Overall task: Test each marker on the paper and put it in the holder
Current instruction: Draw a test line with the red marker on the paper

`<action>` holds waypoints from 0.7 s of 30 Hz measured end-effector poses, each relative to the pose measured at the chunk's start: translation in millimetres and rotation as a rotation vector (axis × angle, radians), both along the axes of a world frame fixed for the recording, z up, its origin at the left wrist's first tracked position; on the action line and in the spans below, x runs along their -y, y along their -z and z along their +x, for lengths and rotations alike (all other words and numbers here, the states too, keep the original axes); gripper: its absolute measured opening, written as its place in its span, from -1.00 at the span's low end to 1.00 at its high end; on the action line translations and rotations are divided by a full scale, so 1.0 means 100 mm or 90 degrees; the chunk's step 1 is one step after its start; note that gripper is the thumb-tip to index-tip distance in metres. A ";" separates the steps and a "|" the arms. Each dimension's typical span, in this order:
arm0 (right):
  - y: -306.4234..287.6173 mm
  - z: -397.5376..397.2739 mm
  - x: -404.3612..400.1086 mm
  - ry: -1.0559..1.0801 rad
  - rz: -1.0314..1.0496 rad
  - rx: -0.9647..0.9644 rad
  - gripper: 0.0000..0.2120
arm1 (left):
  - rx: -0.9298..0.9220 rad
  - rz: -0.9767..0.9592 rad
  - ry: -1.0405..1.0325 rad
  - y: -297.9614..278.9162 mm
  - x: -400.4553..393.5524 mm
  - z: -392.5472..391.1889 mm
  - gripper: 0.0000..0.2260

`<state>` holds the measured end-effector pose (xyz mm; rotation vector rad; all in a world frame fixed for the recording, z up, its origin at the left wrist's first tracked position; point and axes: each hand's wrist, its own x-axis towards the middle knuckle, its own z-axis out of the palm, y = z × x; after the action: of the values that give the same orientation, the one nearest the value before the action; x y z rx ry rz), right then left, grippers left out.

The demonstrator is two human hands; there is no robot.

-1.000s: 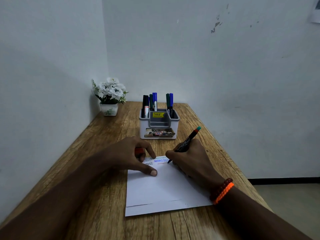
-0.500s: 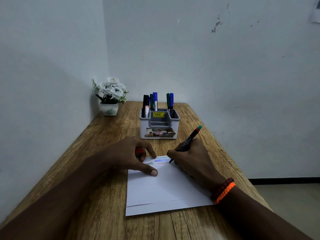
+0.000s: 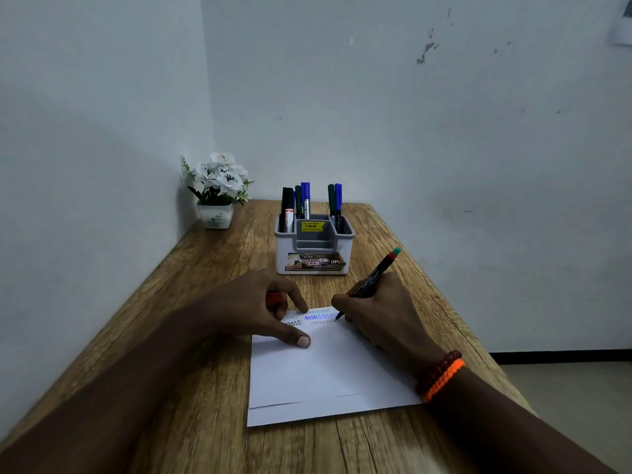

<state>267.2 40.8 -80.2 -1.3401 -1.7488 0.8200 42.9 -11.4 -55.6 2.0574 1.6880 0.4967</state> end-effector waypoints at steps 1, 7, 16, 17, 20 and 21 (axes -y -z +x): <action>0.00 0.00 0.00 -0.001 0.000 0.001 -0.72 | 0.000 -0.001 -0.001 0.00 0.00 0.00 -0.52; 0.01 0.00 0.00 -0.002 -0.006 0.003 -0.69 | -0.004 -0.002 -0.002 -0.02 0.02 0.02 -0.52; -0.03 0.01 0.02 0.017 0.009 0.010 -0.76 | 0.009 -0.002 0.001 -0.01 0.02 0.01 -0.53; -0.03 0.01 0.02 0.016 0.007 0.010 -0.74 | 0.008 -0.003 0.002 -0.01 0.02 0.01 -0.52; -0.04 0.02 0.03 0.011 0.004 0.005 -0.73 | 0.007 -0.005 0.002 -0.01 0.01 0.01 -0.51; -0.04 0.02 0.04 0.010 0.006 0.005 -0.73 | 0.008 -0.004 0.002 -0.01 0.01 0.01 -0.51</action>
<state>268.8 36.9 -76.0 -1.3505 -1.7446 0.7977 43.7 -12.5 -54.9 2.0480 1.6764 0.5012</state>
